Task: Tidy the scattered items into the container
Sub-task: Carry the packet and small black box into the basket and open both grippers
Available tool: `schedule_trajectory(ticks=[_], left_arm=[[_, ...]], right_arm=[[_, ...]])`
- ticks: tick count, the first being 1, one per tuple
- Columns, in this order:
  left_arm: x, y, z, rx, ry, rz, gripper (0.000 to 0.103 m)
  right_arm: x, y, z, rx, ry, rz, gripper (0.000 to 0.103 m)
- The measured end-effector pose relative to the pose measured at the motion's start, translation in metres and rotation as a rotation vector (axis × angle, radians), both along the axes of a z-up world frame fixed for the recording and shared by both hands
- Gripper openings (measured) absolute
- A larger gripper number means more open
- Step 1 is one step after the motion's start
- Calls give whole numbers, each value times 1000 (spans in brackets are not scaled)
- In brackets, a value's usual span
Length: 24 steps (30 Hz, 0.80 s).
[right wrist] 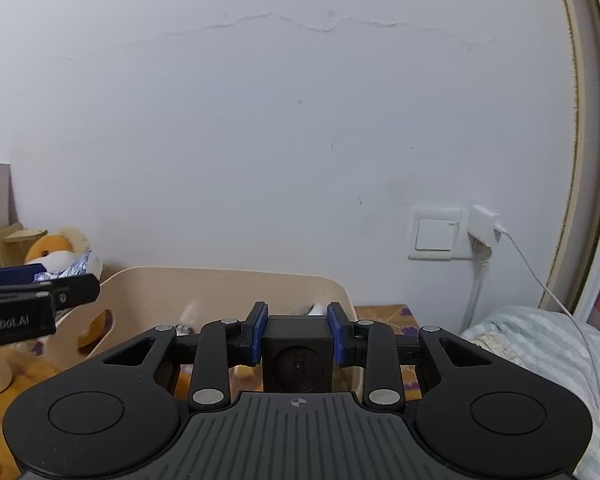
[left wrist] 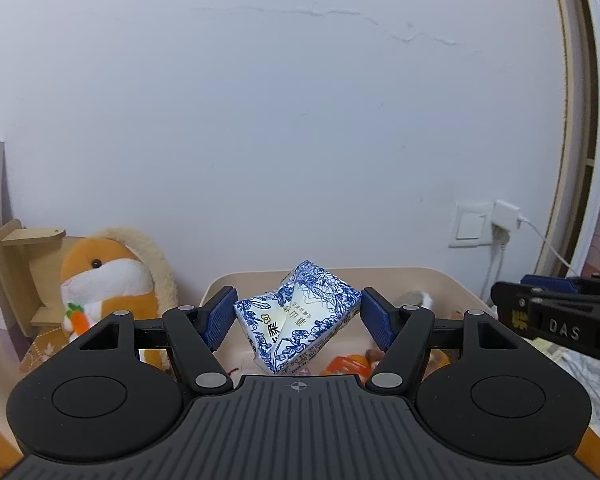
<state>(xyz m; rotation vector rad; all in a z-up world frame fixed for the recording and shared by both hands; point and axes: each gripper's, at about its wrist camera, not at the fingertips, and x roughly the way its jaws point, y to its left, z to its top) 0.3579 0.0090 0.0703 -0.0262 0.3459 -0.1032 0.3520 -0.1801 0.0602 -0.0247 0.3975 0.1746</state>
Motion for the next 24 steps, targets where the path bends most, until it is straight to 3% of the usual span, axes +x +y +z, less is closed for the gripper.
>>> schedule_trajectory(ticks=[8,17,22,24], left_arm=[[50,2,-23,1,132,4,69],[75,3,-51,16,295,15,71],[71,2,-53,29,321,13,75],[65,1,-50,25,322,16,77]], right_arm=[[53,19,-19,-46,68,21,29],[71,32,-49,-104,136,41,29],[68,23,-50,-81,145,30,48],[63,17,-48,-60,136,25,61]])
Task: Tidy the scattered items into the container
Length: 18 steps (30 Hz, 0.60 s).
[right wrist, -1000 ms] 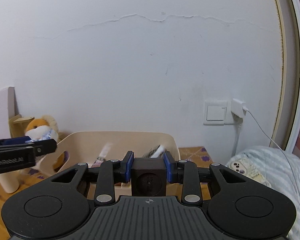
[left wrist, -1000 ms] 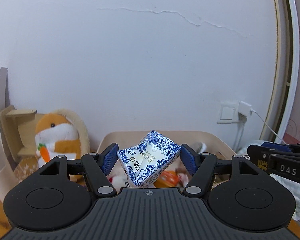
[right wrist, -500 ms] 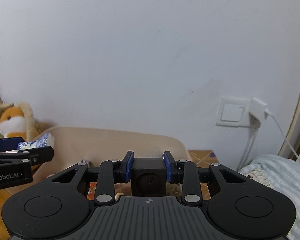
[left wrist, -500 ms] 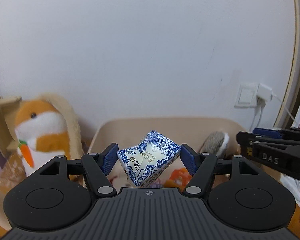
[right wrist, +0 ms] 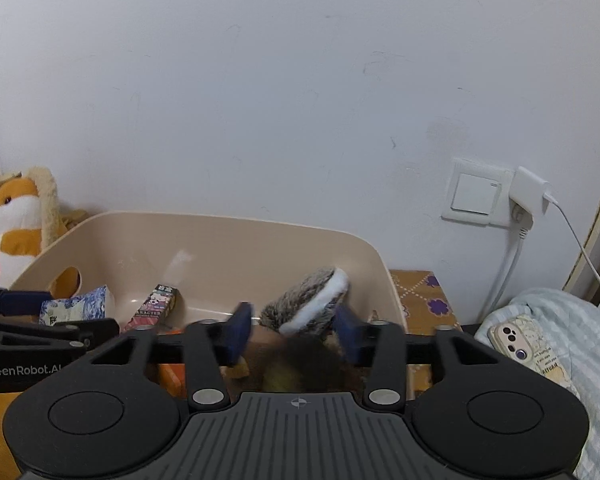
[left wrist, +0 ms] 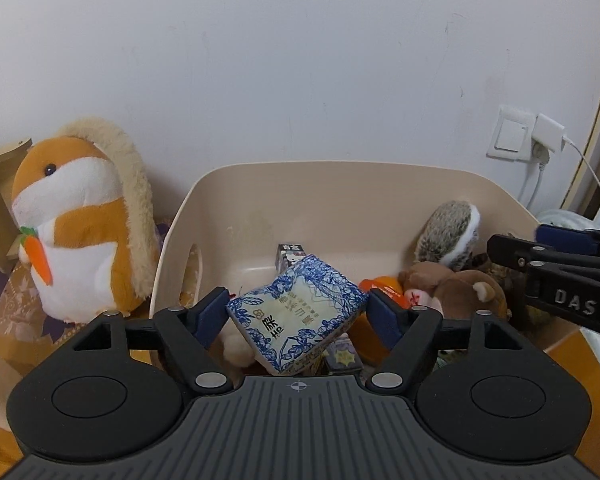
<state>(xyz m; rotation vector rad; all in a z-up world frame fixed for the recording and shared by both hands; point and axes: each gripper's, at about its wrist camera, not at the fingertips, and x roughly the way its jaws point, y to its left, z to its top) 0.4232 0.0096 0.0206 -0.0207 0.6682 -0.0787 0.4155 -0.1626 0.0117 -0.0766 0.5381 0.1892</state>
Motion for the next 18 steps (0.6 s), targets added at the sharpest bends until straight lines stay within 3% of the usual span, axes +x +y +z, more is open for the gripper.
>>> schedule_trajectory(ticks=[6,18], left_arm=[[-16,0,12,-22,-12,3,84],[-65,-8,35,3,-66,-9,85]], right_arm=[[-22,-16,16,71,-47,-16,75],[-70,-27,27,86,-61,-28,83]])
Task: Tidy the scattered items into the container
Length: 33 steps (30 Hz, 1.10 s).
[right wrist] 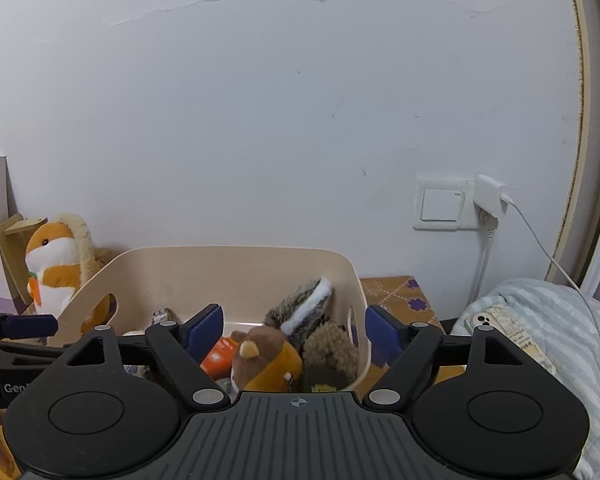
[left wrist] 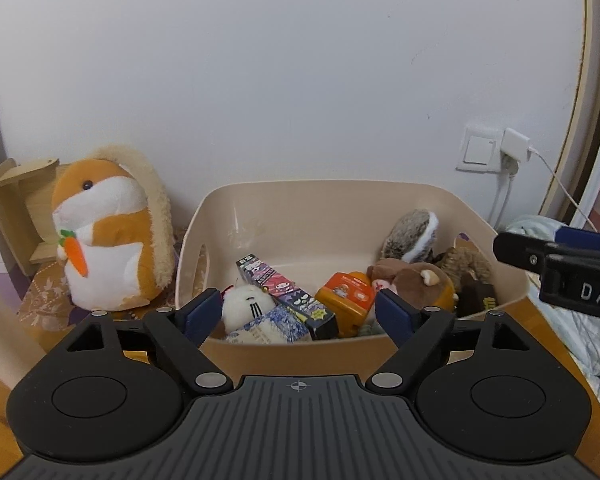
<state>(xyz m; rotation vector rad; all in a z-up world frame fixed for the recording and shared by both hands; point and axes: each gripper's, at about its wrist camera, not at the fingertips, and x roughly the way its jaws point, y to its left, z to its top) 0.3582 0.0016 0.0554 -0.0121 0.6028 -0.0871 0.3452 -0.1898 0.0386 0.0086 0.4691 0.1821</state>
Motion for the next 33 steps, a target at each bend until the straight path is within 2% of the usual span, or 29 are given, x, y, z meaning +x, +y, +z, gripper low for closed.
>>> schedule_trajectory(ticks=[2,7,16,21,30,33], left_arm=[[-9,1,3,-5,2,9,85],[-33,4,8,-23,-9,14,85],[-91,2,16,14,-74,21,85],[-127,1,19,27,-93,13,85],[-194,8,20,14,-111,13,85],[-212,11,18,5,-108,16,85]], right_arm=[[-8,-2,0,4,2,-4,88],[-28,-3,0,2,6,-9,92],[-80,7,10,-23,-2,11,95],[-117,11,15,-27,-26,18,102],[-187,15,13,-49,-60,16,103],[-207,14,10,-39,-46,14,103]])
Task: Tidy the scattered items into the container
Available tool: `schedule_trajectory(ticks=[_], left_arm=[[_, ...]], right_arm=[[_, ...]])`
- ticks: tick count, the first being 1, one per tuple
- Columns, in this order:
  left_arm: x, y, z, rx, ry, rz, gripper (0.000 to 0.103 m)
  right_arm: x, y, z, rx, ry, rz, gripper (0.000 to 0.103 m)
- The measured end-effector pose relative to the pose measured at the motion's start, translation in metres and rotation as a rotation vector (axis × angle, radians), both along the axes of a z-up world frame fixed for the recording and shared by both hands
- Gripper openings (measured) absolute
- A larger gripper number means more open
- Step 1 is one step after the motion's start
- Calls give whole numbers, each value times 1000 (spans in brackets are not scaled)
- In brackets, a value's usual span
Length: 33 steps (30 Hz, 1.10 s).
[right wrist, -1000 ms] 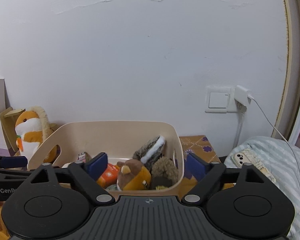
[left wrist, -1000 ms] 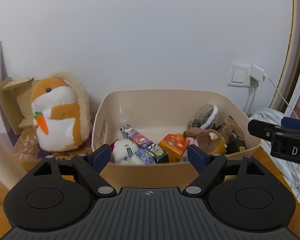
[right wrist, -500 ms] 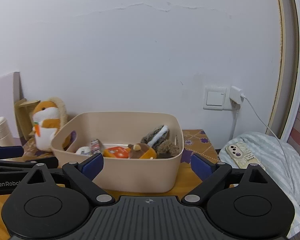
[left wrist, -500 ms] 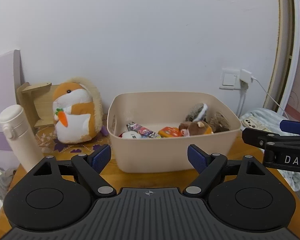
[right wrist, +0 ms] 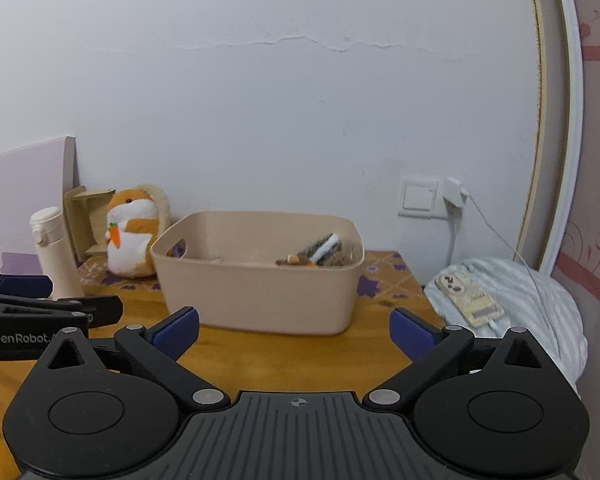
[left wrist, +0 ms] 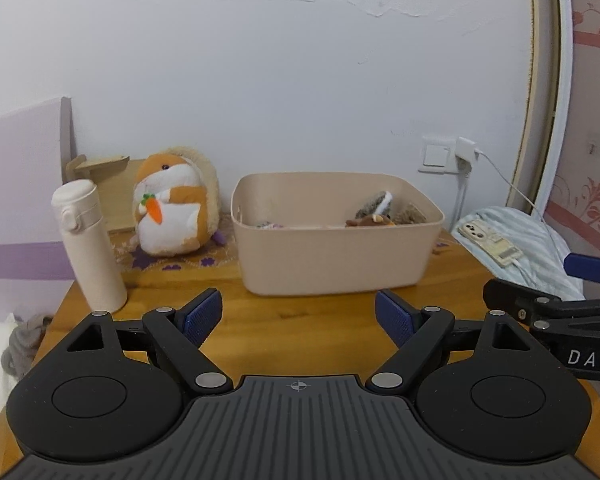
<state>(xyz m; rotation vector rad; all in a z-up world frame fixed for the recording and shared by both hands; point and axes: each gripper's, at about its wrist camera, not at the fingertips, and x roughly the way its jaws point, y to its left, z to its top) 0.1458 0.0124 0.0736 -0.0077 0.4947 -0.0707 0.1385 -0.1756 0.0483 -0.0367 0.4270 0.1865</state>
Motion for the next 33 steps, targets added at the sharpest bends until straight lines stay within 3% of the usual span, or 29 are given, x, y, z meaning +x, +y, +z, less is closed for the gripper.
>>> schedule_trajectory(ticks=[7,14,33], left_arm=[[-39,4,-3,-41,8,-30,85],[-71,6,-10,-54,9,2,85],[-112,0,-1,-48,-39,-26,85]], right_arm=[[-43,-1,-6,11,1,-8,103],[-74,-8,-10,52,16,-15,103],[-122,-11,-13,57,-1,-7,103]])
